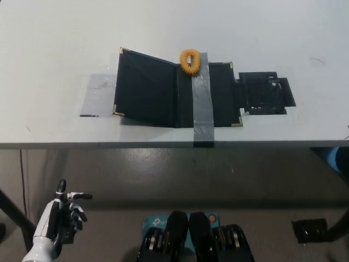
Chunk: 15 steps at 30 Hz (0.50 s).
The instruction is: The robot uses its right hand to push the cover of the diary kept in the middle of the desk towards the left to open it
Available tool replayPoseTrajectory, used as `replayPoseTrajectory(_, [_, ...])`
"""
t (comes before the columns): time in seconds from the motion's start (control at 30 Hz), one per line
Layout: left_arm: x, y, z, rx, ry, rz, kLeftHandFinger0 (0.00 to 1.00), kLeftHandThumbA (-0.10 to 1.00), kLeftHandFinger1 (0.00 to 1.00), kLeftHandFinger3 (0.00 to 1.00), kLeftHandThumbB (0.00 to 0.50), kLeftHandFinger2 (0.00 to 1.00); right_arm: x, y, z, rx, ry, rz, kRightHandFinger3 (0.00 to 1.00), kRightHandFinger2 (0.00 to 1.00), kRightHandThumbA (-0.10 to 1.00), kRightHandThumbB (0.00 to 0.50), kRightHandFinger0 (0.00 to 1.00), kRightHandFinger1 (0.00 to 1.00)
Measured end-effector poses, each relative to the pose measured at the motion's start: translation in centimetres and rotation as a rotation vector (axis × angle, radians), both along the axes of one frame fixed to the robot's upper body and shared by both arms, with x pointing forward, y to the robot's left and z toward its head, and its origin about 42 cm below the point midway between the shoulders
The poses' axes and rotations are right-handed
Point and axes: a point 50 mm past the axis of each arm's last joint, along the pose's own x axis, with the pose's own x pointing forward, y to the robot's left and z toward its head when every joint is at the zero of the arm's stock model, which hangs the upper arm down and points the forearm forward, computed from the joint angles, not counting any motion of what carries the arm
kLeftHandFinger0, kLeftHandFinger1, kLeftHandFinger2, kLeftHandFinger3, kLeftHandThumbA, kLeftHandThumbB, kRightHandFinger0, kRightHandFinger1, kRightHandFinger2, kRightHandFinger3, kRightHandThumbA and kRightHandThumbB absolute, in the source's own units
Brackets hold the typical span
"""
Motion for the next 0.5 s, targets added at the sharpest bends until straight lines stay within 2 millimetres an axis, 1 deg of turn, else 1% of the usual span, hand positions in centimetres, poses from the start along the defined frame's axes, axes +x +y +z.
replayPoseTrajectory(0.03, [0.0, 0.0, 0.0, 0.0, 0.0, 0.0, 0.05, 1.0, 0.15, 0.49, 0.5, 0.21, -0.2, -0.1, -0.7, 0.001, 0.014, -0.008, 0.92, 0.92, 0.8, 0.147, 0.88, 0.94])
replayPoseTrajectory(0.07, [0.0, 0.0, 0.0, 0.0, 0.0, 0.0, 0.06, 1.0, 0.16, 0.5, 0.5, 0.23, -0.4, -0.2, -1.4, 0.004, 0.029, -0.015, 0.92, 0.92, 0.8, 0.187, 0.88, 0.94])
replayPoseTrajectory(0.1, [0.0, 0.0, 0.0, 0.0, 0.0, 0.0, 0.04, 1.0, 0.16, 0.51, 0.5, 0.23, -0.6, -0.4, -2.2, 0.006, 0.047, -0.024, 0.9, 0.9, 0.78, 0.172, 0.86, 0.92])
replayPoseTrajectory(0.13, [0.0, 0.0, 0.0, 0.0, 0.0, 0.001, 0.04, 1.0, 0.16, 0.5, 0.5, 0.23, -1.0, -0.6, -3.3, 0.013, 0.072, -0.036, 0.88, 0.89, 0.77, 0.182, 0.84, 0.9])
replayPoseTrajectory(0.17, [0.0, 0.0, 0.0, 0.0, 0.0, 0.001, 0.04, 1.0, 0.16, 0.5, 0.5, 0.23, -1.2, -0.7, -4.0, 0.014, 0.085, -0.044, 0.87, 0.87, 0.73, 0.169, 0.82, 0.87])
replayPoseTrajectory(0.2, [0.0, 0.0, 0.0, 0.0, 0.0, 0.002, 0.05, 1.0, 0.17, 0.51, 0.5, 0.25, -1.5, -0.8, -4.7, 0.017, 0.102, -0.054, 0.84, 0.85, 0.68, 0.153, 0.8, 0.85])
replayPoseTrajectory(0.23, [0.0, 0.0, 0.0, 0.0, 0.0, 0.002, 0.05, 1.0, 0.17, 0.51, 0.5, 0.26, -1.7, -0.8, -5.6, 0.018, 0.121, -0.067, 0.84, 0.85, 0.68, 0.152, 0.8, 0.85])
replayPoseTrajectory(0.27, [0.0, 0.0, 0.0, 0.0, 0.0, 0.002, 0.04, 1.0, 0.15, 0.5, 0.5, 0.25, -1.9, -0.9, -6.3, 0.021, 0.136, -0.078, 0.81, 0.82, 0.63, 0.172, 0.78, 0.83])
replayPoseTrajectory(0.3, [0.0, 0.1, 0.0, 0.0, 0.0, 0.002, 0.03, 1.0, 0.15, 0.46, 0.497, 0.24, -2.1, -0.9, -7.0, 0.025, 0.149, -0.091, 0.79, 0.82, 0.61, 0.169, 0.77, 0.82])
replayPoseTrajectory(0.33, [0.0, 0.1, 0.0, 0.0, -0.001, 0.004, 0.03, 1.0, 0.15, 0.46, 0.499, 0.24, -2.3, -0.8, -7.6, 0.028, 0.16, -0.104, 0.79, 0.82, 0.61, 0.169, 0.77, 0.82])
replayPoseTrajectory(0.37, [0.0, 0.1, 0.0, 0.001, -0.002, 0.007, 0.04, 1.0, 0.16, 0.47, 0.5, 0.24, -2.4, -0.9, -8.2, 0.029, 0.17, -0.117, 0.81, 0.83, 0.61, 0.162, 0.79, 0.84])
replayPoseTrajectory(0.4, [0.0, 0.2, 0.1, 0.001, -0.003, 0.009, 0.07, 1.0, 0.17, 0.48, 0.493, 0.25, -2.5, -0.8, -8.5, 0.028, 0.176, -0.126, 0.83, 0.85, 0.62, 0.18, 0.8, 0.85])
replayPoseTrajectory(0.47, [0.0, 0.2, 0.1, 0.003, -0.005, 0.015, 0.09, 1.0, 0.18, 0.5, 0.471, 0.27, -2.6, -0.8, -8.9, 0.022, 0.176, -0.14, 0.86, 0.86, 0.64, 0.205, 0.8, 0.85])
replayPoseTrajectory(0.5, [0.0, 0.3, 0.1, 0.003, -0.006, 0.02, 0.1, 1.0, 0.18, 0.51, 0.472, 0.28, -2.6, -0.9, -8.9, 0.019, 0.174, -0.145, 0.86, 0.86, 0.65, 0.209, 0.8, 0.85])
